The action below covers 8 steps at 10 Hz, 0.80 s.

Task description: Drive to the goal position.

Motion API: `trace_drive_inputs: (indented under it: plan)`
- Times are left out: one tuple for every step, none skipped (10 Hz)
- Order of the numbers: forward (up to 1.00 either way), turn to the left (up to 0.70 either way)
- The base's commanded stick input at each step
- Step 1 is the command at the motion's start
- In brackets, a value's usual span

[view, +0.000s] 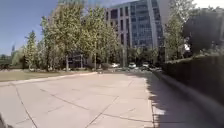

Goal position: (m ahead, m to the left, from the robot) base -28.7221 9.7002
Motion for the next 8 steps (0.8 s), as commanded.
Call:
trace_drive_inputs:
  plan:
    - [0.0, 0.45]
    - [0.0, 0.45]
    - [0.0, 0.45]
    - [0.0, 0.45]
    - [0.0, 0.45]
    - [0.0, 0.45]
    - [0.0, 0.45]
    - [0.0, 0.45]
